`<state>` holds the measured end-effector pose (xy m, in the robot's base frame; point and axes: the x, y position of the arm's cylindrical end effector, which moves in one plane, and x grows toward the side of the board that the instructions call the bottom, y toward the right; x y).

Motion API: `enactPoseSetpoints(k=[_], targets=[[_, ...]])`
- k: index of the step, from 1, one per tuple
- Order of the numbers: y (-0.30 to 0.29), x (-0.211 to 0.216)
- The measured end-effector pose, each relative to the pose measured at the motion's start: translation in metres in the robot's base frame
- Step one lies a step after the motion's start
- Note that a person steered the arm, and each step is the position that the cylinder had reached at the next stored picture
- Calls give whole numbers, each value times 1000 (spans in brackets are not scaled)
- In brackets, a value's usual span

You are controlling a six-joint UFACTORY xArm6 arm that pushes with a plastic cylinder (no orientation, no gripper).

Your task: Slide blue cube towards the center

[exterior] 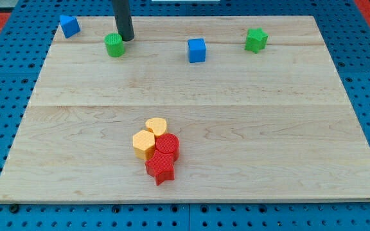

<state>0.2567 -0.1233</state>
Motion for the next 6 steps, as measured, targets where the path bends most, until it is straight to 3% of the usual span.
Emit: enactPoseSetpoints(k=[2, 4, 6], targets=[[156, -1], [100, 44], [131, 16]])
